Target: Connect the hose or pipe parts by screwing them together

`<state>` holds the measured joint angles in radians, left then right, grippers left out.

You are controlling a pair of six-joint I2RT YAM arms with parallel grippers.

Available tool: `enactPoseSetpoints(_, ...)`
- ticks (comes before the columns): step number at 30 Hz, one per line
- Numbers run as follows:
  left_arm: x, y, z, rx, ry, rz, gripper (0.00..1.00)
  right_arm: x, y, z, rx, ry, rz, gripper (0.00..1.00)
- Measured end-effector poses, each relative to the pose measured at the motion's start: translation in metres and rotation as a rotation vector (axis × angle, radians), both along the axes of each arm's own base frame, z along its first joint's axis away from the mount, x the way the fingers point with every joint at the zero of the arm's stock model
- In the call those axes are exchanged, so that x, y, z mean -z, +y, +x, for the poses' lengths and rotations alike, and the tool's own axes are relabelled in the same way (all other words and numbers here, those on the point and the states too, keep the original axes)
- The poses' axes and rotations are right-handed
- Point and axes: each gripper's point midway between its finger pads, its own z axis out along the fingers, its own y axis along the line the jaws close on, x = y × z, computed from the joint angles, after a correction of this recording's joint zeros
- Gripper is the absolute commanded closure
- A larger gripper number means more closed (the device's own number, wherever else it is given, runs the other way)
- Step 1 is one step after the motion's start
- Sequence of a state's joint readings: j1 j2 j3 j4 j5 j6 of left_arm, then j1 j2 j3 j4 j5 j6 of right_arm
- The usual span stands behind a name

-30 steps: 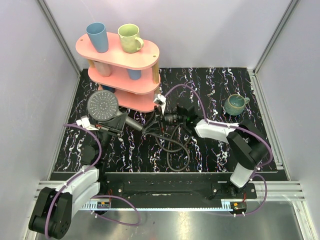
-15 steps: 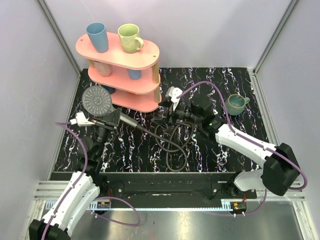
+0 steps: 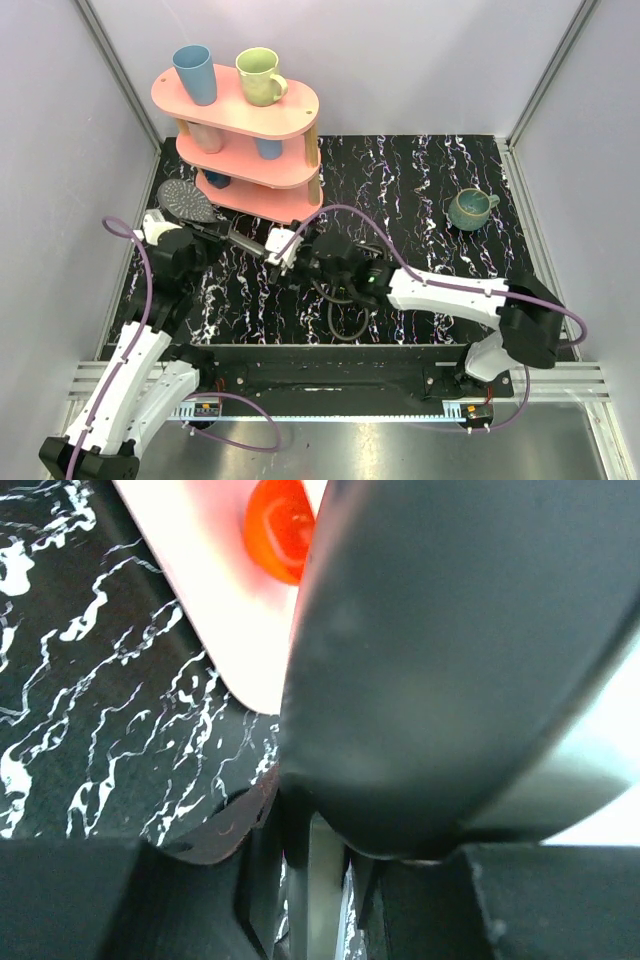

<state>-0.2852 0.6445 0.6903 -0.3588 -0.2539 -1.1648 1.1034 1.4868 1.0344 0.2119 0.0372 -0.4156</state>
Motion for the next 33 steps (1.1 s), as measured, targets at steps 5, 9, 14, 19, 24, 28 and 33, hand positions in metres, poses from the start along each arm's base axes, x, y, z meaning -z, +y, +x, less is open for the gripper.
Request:
enactPoseSetpoints(5, 0.015, 0.003, -0.006, -0.019, 0.079, 0.001, 1.00, 0.019, 0.020, 0.005, 0.045, -0.076, -0.095, 0.18)
enactPoseSetpoints(9, 0.021, 0.005, -0.009, -0.029, 0.107, -0.001, 1.00, 0.021, 0.032, 0.008, 0.060, -0.113, -0.125, 0.43)
enactPoseSetpoints(14, 0.014, 0.005, -0.007, -0.042, 0.082, -0.033, 1.00, 0.021, 0.042, 0.008, 0.057, -0.114, -0.122, 0.81)
enactPoseSetpoints(19, 0.007, 0.007, -0.007, -0.033, -0.008, -0.032, 1.00, 0.018, 0.045, 0.008, 0.079, -0.096, -0.108, 1.00)
enactPoseSetpoints(24, 0.005, 0.001, -0.007, 0.026, -0.193, -0.016, 1.00, 0.024, 0.045, 0.009, 0.043, 0.015, -0.094, 1.00)
enactPoseSetpoints(28, 0.008, -0.007, -0.010, 0.082, -0.390, -0.030, 1.00, 0.034, 0.040, 0.009, -0.046, 0.213, -0.048, 1.00)
enactPoseSetpoints(33, -0.012, -0.015, -0.022, 0.142, -0.582, -0.014, 1.00, 0.022, 0.036, -0.001, -0.219, 0.482, 0.086, 1.00)
